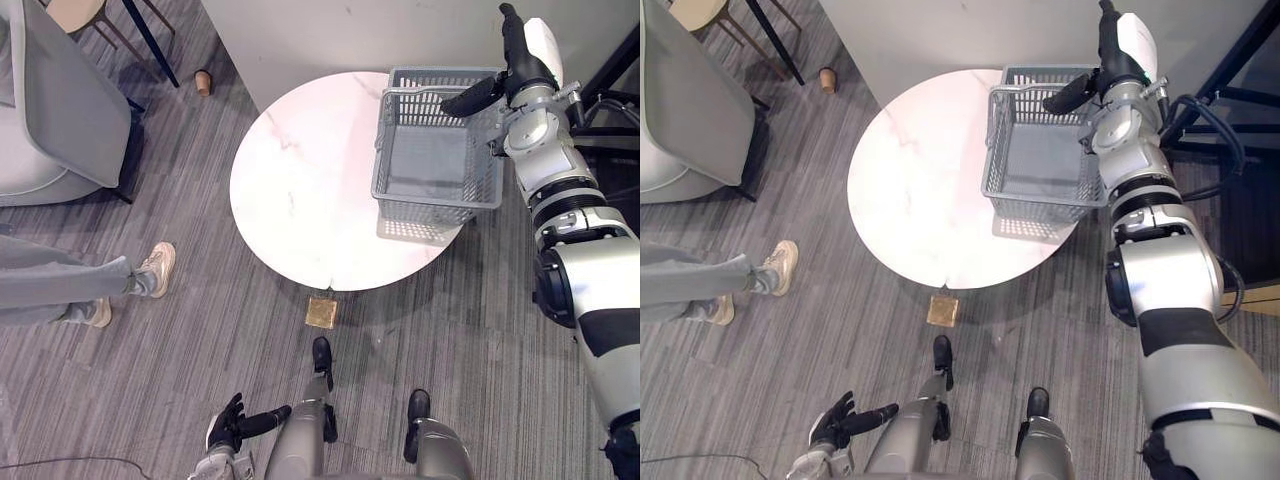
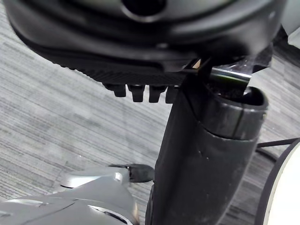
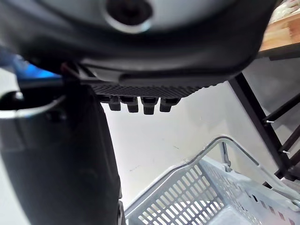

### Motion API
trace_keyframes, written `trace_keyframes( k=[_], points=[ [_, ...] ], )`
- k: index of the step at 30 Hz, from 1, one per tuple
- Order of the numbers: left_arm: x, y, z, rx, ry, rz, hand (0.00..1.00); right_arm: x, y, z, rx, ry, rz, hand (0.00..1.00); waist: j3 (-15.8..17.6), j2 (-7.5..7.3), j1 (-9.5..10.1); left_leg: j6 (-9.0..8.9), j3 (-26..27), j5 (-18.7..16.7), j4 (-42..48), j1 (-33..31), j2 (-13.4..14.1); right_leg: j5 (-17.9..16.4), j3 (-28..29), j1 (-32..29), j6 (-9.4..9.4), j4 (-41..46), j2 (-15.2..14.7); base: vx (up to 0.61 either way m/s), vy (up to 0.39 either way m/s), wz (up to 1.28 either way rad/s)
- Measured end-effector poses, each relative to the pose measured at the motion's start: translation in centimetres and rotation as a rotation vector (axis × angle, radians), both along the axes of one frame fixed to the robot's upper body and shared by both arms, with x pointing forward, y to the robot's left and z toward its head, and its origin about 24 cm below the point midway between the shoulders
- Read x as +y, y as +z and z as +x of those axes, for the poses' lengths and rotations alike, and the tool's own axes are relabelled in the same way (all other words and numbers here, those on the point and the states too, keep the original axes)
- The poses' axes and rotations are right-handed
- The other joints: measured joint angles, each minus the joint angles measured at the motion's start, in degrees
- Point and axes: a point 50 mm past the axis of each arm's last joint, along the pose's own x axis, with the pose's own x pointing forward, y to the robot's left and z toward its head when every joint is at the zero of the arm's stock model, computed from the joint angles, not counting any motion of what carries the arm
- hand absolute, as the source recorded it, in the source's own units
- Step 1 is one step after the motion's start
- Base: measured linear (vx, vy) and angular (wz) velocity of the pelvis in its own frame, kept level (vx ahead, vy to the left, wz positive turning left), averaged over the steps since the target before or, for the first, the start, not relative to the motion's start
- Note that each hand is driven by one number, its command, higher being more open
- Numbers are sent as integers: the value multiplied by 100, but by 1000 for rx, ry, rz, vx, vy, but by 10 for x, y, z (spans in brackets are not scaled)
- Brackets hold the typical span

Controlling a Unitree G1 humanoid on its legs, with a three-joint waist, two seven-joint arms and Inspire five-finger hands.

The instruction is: Pick vegetable in the basket

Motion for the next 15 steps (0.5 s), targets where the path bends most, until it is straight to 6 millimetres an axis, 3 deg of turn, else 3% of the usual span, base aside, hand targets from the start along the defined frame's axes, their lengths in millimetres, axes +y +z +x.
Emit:
trace_keyframes(
  k=[7, 15],
  points=[
    [-4, 2, 5, -24, -27, -1, 100, -7, 4, -2, -4, -26, -31, 100, 42, 27, -1, -55, -36, 48, -24, -290, 47, -9, -6, -360, -12, 158, 30, -27, -37, -1],
    [-4, 9, 17, -86, -8, -10, 100, -12, 17, -7, -51, -63, -110, 100, 354, 193, 19, 66, -51, -27, -23, -518, -62, -114, 31, -762, 68, 546, -132, -22, -27, 3]
  ],
)
